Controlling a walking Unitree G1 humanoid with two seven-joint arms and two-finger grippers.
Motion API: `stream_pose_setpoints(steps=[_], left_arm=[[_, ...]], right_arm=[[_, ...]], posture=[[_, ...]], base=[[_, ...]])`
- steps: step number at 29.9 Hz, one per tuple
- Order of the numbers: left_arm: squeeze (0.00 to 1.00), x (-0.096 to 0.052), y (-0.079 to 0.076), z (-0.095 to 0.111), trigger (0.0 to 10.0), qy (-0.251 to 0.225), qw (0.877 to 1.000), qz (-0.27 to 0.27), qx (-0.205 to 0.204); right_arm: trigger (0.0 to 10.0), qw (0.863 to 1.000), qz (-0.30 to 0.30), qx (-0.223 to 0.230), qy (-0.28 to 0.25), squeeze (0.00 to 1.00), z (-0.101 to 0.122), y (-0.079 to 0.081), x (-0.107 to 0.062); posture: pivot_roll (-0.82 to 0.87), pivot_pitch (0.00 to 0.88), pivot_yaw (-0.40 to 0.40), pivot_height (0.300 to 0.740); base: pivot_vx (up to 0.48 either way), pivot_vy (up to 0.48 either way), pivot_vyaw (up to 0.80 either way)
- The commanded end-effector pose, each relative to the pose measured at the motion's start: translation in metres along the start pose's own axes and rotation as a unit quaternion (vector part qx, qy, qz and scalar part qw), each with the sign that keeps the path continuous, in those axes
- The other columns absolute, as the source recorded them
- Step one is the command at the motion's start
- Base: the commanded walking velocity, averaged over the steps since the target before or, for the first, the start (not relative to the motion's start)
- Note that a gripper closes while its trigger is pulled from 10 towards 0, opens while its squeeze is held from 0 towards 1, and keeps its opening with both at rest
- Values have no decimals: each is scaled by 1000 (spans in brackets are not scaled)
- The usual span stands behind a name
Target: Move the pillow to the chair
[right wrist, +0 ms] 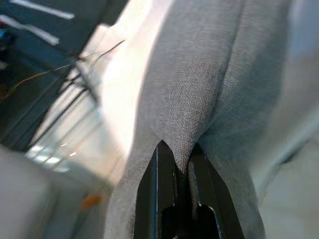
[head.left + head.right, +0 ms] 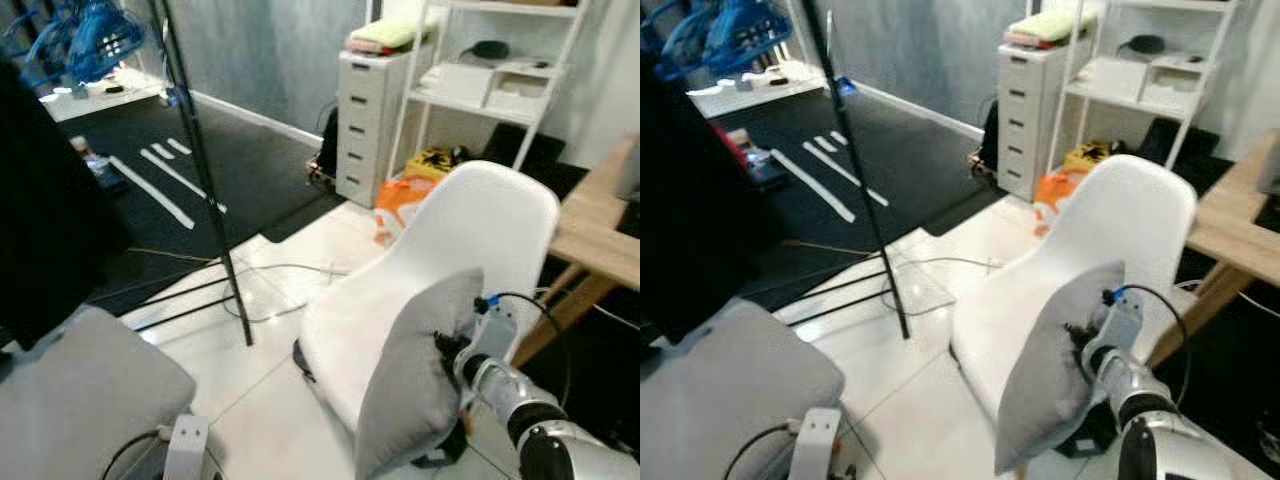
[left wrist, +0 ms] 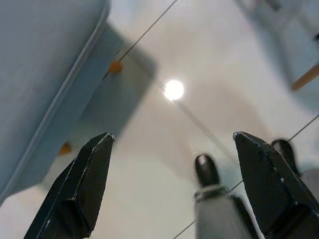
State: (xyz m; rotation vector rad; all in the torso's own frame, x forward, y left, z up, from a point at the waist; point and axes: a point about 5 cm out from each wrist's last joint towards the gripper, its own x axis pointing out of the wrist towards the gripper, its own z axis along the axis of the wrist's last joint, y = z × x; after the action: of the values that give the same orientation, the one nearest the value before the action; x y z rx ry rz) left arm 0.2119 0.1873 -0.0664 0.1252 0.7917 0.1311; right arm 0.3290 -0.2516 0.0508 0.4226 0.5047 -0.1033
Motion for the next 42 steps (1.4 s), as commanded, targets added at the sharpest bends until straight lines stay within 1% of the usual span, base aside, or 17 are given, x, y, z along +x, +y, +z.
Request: stream_pose_setpoints(steps=[1, 4, 8, 25, 36, 40, 42], left_arm=[[0, -2, 5, -7, 10000, 11, 1000, 4, 0], [0, -1, 4, -7, 10000, 9, 1000, -6, 5], [0, -2, 5, -7, 10000, 9, 1000, -9, 8], [0, -2, 5, -7, 10000, 6, 1000, -12, 7], [0, -1, 5, -6, 10000, 2, 1000, -9, 5], [0, -1, 5, -6, 10000, 2, 1000, -7, 3], [0, -2, 5, -6, 10000, 1, 1000, -3, 1]], right_arm=[[10000, 1000, 4, -11, -17, 0, 9, 6, 2], [10000, 1000, -12, -16, -14, 0, 9, 1, 1], [10000, 1000, -16, -18, -12, 0, 9, 0, 0], [10000, 1000, -10, -23, -13, 0, 10, 4, 1], [10000, 999, -14, -33, 0, 0, 9, 3, 2], [10000, 999, -16, -36, -1, 0, 10, 2, 1], [10000, 999, -15, -42, -5, 0, 12, 3, 1]], posture=[[-242, 43, 10, 740], [-243, 40, 11, 740], [-243, 39, 11, 740], [-241, 46, 9, 740], [-241, 46, 7, 740], [-241, 46, 8, 740], [-242, 47, 8, 740]], base=[[0, 0, 0], [0, 0, 0], [294, 0, 0], [331, 0, 0], [315, 0, 0], [0, 0, 0], [0, 0, -722]])
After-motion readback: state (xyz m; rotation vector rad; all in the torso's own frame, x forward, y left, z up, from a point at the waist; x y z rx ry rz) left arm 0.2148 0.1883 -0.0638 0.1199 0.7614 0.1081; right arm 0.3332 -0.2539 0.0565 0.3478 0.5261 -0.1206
